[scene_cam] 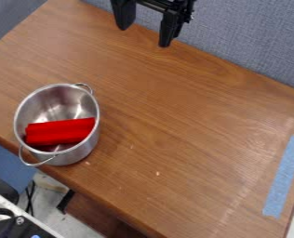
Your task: Move the red object from the metal pot to the table
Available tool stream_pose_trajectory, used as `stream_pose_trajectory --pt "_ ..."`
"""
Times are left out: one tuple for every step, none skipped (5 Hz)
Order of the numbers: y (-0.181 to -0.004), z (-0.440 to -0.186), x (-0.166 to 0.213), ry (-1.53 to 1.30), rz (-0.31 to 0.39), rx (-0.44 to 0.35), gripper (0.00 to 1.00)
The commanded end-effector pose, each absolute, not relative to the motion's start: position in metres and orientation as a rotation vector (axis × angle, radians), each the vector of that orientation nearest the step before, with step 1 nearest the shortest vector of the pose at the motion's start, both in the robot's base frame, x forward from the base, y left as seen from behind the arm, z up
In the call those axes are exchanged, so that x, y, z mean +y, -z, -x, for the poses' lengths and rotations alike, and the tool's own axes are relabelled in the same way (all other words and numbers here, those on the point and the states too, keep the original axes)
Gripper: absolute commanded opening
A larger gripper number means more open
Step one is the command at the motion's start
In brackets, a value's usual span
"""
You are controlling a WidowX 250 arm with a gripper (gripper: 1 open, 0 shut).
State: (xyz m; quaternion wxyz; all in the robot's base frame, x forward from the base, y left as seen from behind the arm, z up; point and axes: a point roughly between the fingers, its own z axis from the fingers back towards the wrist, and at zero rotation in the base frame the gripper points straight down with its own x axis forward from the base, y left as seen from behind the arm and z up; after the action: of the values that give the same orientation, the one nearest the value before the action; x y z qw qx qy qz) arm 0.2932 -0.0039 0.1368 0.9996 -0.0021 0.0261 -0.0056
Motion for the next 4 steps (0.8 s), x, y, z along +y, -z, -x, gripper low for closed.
stream_pose_trajectory --pt "-0.122 -0.303 0.015 0.261 -0.005 0.069 1.0" --pt "-0.127 -0.292 0.047 0.288 -0.008 0.079 1.0" --pt "-0.133 -0.281 0.082 0.332 -0.002 0.086 1.0" --pt "-0.135 -0.268 0.114 0.319 0.003 0.096 1.0"
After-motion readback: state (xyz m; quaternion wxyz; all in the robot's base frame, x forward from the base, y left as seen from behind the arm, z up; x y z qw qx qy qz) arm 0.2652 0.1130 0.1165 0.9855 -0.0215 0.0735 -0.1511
